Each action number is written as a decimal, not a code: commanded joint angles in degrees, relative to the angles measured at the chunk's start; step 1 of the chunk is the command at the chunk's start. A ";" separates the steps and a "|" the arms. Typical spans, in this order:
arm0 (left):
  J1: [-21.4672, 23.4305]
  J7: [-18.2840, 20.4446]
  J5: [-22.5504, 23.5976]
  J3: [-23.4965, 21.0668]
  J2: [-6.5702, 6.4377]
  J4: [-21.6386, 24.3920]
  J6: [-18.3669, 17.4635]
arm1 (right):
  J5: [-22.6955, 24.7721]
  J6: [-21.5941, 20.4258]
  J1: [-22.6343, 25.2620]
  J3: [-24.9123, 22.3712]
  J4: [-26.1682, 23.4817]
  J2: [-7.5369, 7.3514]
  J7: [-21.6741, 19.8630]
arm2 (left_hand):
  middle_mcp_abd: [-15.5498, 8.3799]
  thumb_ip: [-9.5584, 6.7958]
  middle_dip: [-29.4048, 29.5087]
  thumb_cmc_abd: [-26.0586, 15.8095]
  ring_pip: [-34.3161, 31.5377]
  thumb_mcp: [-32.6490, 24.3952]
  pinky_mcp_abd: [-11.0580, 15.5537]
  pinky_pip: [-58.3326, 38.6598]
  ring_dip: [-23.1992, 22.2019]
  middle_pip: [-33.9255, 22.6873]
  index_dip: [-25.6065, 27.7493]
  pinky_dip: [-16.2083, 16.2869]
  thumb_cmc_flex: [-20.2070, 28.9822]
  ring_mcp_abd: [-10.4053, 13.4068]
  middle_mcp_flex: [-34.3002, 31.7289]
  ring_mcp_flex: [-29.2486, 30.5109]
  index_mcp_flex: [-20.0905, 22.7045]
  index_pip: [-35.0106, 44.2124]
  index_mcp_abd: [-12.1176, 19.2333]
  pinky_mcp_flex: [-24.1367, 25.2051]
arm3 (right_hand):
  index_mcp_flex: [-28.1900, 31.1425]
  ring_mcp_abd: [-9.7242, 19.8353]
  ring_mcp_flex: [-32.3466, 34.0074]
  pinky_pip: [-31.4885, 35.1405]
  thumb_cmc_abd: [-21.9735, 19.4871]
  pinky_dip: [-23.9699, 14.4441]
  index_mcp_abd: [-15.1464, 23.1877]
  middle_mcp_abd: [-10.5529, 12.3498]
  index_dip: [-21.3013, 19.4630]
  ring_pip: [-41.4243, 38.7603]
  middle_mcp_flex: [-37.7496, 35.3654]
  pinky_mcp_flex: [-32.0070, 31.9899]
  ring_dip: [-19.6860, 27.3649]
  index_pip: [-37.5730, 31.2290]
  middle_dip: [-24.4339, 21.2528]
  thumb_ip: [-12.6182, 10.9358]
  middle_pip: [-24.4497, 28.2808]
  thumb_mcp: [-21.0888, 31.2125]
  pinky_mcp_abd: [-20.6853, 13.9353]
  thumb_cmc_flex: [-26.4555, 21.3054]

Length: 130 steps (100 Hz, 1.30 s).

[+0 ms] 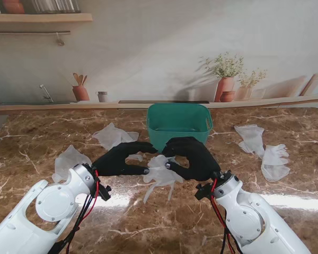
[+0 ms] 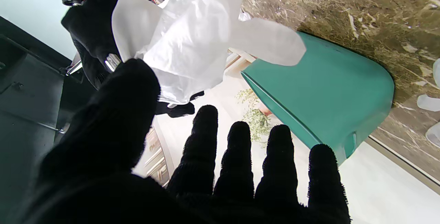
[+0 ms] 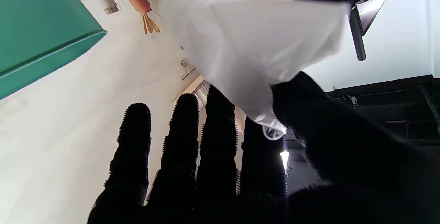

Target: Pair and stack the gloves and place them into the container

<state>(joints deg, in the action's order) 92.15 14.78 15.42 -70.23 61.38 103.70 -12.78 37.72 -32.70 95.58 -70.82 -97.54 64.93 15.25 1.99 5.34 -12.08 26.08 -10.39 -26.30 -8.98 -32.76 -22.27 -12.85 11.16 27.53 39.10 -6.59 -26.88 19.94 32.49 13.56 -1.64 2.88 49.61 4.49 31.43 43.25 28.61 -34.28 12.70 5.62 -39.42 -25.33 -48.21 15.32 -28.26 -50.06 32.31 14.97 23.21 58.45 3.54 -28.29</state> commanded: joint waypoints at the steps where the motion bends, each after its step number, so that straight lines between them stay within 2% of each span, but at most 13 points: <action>1: -0.37 -0.17 -0.08 0.69 -0.02 -0.40 0.38 | -0.57 -0.12 0.17 0.47 -0.29 0.08 -1.25 | 0.11 0.61 -0.70 -1.74 1.68 4.00 -0.29 2.64 -0.86 0.39 1.16 2.34 0.10 -0.58 -0.39 -1.74 0.91 1.49 2.40 1.10 | 1.33 2.17 -0.05 0.37 0.17 -1.38 5.93 1.47 -1.71 0.94 0.60 0.01 1.81 -0.93 -0.84 1.05 -1.03 3.20 -0.14 -4.01; 16: -0.92 -0.65 -1.37 1.49 0.24 -1.10 0.78 | -1.25 -0.60 0.08 1.01 -0.47 -0.12 -2.55 | 0.21 0.13 -0.86 -5.23 1.68 5.52 -1.08 4.29 -1.02 0.45 5.89 3.92 4.00 -0.65 -1.28 -1.51 6.08 8.14 8.47 1.31 | 1.42 2.08 0.08 0.46 0.12 -1.41 6.14 1.31 -1.87 1.05 0.47 0.15 1.90 -0.74 -0.87 1.06 -1.16 3.14 -0.02 -3.89; 23: -1.07 -0.54 -1.53 1.60 0.22 -1.23 0.78 | -1.45 -0.80 0.09 1.13 -0.52 -0.13 -2.74 | 0.11 1.35 -0.91 -5.58 1.81 13.11 -1.14 5.83 -1.03 0.58 10.62 5.00 11.39 -0.54 -1.45 -1.72 8.86 11.50 11.61 1.33 | 1.46 2.07 0.17 0.46 0.15 -1.41 6.18 1.36 -1.94 1.08 0.42 0.15 1.93 -0.69 -0.88 1.05 -1.23 3.15 0.01 -3.87; 27: -1.16 -0.57 -1.60 1.70 0.24 -1.31 0.70 | -1.47 -0.88 0.06 1.20 -0.48 -0.12 -2.73 | -0.13 -0.88 -1.00 -6.93 1.79 22.28 -1.12 6.55 -1.13 0.48 10.39 5.63 18.25 -0.49 -1.91 -1.60 10.46 15.56 12.84 1.26 | 1.48 2.10 0.24 0.46 0.17 -1.41 6.19 1.45 -1.98 1.09 0.40 0.17 1.94 -0.64 -0.90 1.04 -1.28 3.17 0.04 -3.84; 40: -1.33 -1.38 -2.18 2.06 0.49 -1.53 0.61 | -1.83 -0.95 0.01 1.28 -0.46 -0.17 -3.14 | -1.00 -1.45 -1.25 -9.63 1.35 21.63 -0.67 6.67 -1.52 -0.38 13.81 6.29 24.35 0.00 -3.54 -1.07 15.51 27.99 15.29 1.33 | 1.50 2.08 0.17 0.43 0.19 -1.41 6.21 1.40 -2.08 1.22 0.42 0.06 1.99 -0.55 -0.93 1.02 -1.43 3.25 0.07 -3.83; 56: -1.48 -2.24 -2.19 2.17 0.67 -1.85 -0.13 | -1.78 -0.74 0.35 0.95 -0.75 -0.24 -3.40 | -4.22 1.01 -1.60 -9.96 0.95 9.73 0.05 6.47 -1.72 -1.18 27.88 6.98 19.52 1.63 -7.24 0.52 11.50 31.79 16.60 1.21 | 1.54 1.86 0.45 0.43 0.75 -1.44 6.55 1.22 -1.08 1.30 0.30 0.04 2.02 0.44 -1.03 0.96 -1.68 3.28 0.29 -3.39; 70: -1.61 -4.55 -2.44 2.69 1.23 -2.36 -0.76 | -0.66 -0.09 0.68 0.56 -0.74 -0.21 -2.52 | -4.80 2.23 -3.61 -11.85 -1.45 9.31 0.83 2.00 -2.86 -3.83 36.80 9.10 19.41 3.36 -19.40 7.62 8.95 31.04 16.06 0.48 | -0.86 1.26 1.60 0.54 5.50 -1.48 5.16 0.93 7.33 1.88 -0.08 0.34 2.12 1.11 -1.99 0.45 -2.82 6.09 1.02 -1.30; 81: -1.70 -6.21 -2.01 2.92 1.59 -2.57 -1.12 | -0.12 0.59 1.45 -0.19 -0.72 -0.17 -1.88 | -3.87 2.56 -7.05 -11.48 -4.49 8.60 -0.85 -3.90 -4.90 -5.45 37.72 10.36 19.00 2.44 -27.46 13.90 9.25 30.65 15.06 -1.53 | -5.64 0.31 2.38 0.51 10.63 -1.53 0.95 0.27 12.22 2.73 0.80 0.25 2.29 4.22 -2.69 -0.80 -3.63 7.13 1.90 3.78; 85: -1.75 -6.32 -1.85 2.91 1.61 -2.57 -1.13 | 0.15 1.00 1.83 -0.53 -0.76 -0.12 -1.41 | -3.48 2.72 -8.43 -11.36 -5.50 7.96 -1.29 -5.55 -5.45 -5.96 37.67 10.43 18.57 1.96 -29.80 15.98 9.35 30.53 14.93 -1.92 | -4.91 -0.33 3.33 0.65 11.12 -1.84 -1.48 0.08 8.98 3.29 1.12 0.54 1.95 11.90 -2.96 -2.24 -3.81 5.78 2.28 5.44; 89: -1.81 -6.29 -1.80 2.91 1.61 -2.55 -1.10 | 0.13 1.44 2.28 -0.89 -0.89 -0.07 -1.14 | -3.16 2.81 -8.90 -11.32 -6.36 7.76 -1.70 -6.62 -5.89 -6.29 38.03 10.49 18.39 1.51 -31.33 17.46 9.06 30.69 14.79 -2.37 | -4.76 -1.35 4.66 0.73 10.62 -2.08 -4.32 -0.12 3.80 3.88 1.43 0.83 1.78 21.14 -3.10 -7.60 -4.06 4.03 2.78 7.77; 91: -1.85 -6.33 -1.79 2.94 1.62 -2.55 -1.09 | 0.00 1.72 2.56 -1.09 -1.02 -0.05 -1.12 | -3.01 2.83 -9.07 -11.27 -6.73 7.70 -1.90 -7.00 -6.05 -6.53 38.06 10.53 18.36 1.16 -32.05 18.17 9.03 30.69 14.75 -2.67 | -5.67 -1.71 5.07 0.77 10.95 -2.12 -5.03 -0.19 3.27 3.94 1.59 0.94 1.77 22.49 -3.14 -8.12 -4.14 3.51 2.88 8.23; 105: -2.18 -6.50 -1.98 3.30 1.71 -2.64 -0.84 | -0.51 4.55 4.39 -2.48 -2.20 -0.01 -1.19 | -2.31 3.07 -9.74 -10.83 -8.82 6.65 -2.77 -10.82 -7.30 -7.05 38.22 10.76 17.78 0.38 -35.08 20.98 8.96 30.90 14.56 -3.70 | -11.53 -4.42 8.60 2.23 11.66 -2.81 -8.91 -1.14 5.63 6.35 3.93 2.93 2.36 29.73 -4.22 -7.49 -5.64 -1.98 3.45 11.02; 130: -2.59 -6.46 -1.25 4.11 1.69 -2.52 0.15 | -1.09 16.28 7.86 -3.04 -6.75 -0.81 -6.40 | -1.30 4.08 -9.22 -9.08 -11.34 2.12 -3.63 -15.73 -8.38 -8.29 36.14 10.06 15.25 -0.76 -38.49 24.41 9.68 31.77 13.18 -5.24 | -20.56 -7.08 13.59 8.10 5.09 -4.84 -15.64 -3.90 10.05 5.22 6.46 6.57 0.32 36.95 -7.27 -7.20 -7.28 -13.86 4.13 16.89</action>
<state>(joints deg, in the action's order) 89.50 8.35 13.59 -66.48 62.88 101.18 -13.25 36.47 -18.69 101.77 -73.97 -103.36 64.48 10.55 0.39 8.91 -21.03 17.58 -19.64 -19.45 -11.89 -46.05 -29.59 -20.07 47.32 37.40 54.84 -6.73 -62.35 42.53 41.35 42.75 9.17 -2.29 31.65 -2.25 42.92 49.23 35.41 -37.18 -1.86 2.39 -30.07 -19.88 -42.52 21.32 -27.34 -14.24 25.98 9.03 16.40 46.69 7.54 -14.87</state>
